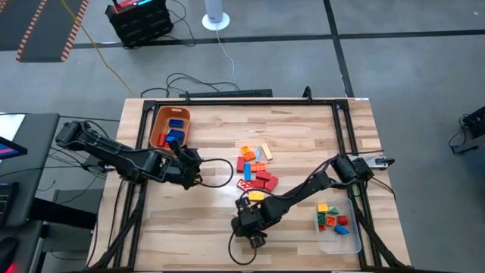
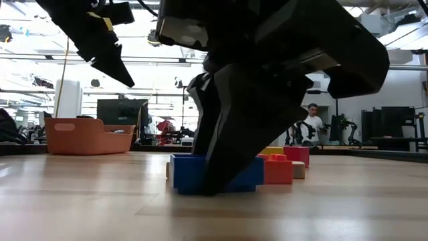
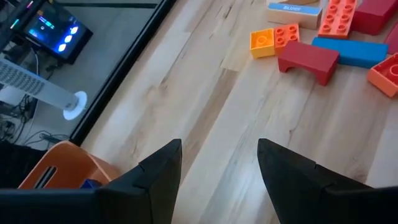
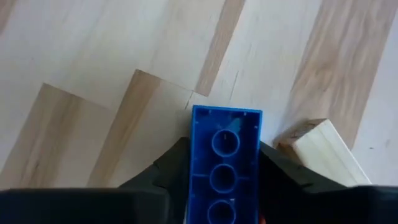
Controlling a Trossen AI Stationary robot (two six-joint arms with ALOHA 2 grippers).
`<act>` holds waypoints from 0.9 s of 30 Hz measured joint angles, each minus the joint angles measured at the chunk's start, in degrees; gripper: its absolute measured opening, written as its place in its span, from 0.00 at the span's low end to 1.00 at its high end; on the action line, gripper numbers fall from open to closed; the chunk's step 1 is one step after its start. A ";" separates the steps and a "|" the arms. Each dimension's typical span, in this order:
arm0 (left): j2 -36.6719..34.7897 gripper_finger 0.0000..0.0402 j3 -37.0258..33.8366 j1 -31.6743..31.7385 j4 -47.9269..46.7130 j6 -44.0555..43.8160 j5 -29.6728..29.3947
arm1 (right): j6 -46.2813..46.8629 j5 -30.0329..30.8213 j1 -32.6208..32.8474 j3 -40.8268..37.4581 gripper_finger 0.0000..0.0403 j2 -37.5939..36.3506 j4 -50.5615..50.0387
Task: Sort blocks by size
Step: Put the large blue game piece into the orange bin
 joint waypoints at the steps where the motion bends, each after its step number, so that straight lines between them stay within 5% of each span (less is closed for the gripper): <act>1: 0.00 0.51 0.00 -0.23 0.21 0.23 0.00 | -0.02 0.21 -0.03 0.00 0.40 -0.44 -1.00; 8: 0.00 0.51 0.00 -3.43 10.57 11.50 -0.02 | -1.14 9.45 -0.31 -1.12 0.40 -10.68 -4.54; 13: 0.00 0.51 -0.94 -4.36 20.16 17.97 0.87 | 0.00 11.99 -2.03 -10.00 0.42 -17.75 1.35; 17: 0.00 0.51 -6.37 -4.32 33.04 21.25 1.85 | 0.87 12.56 -4.17 -20.80 0.43 -22.36 14.12; 21: 0.64 0.51 -14.69 -2.82 55.33 25.98 10.30 | 1.37 12.75 -6.43 -29.48 0.41 -24.39 27.94; 27: 3.88 0.51 -20.50 -1.28 74.63 27.14 15.07 | 0.28 18.79 -8.01 -32.59 0.42 -24.86 39.19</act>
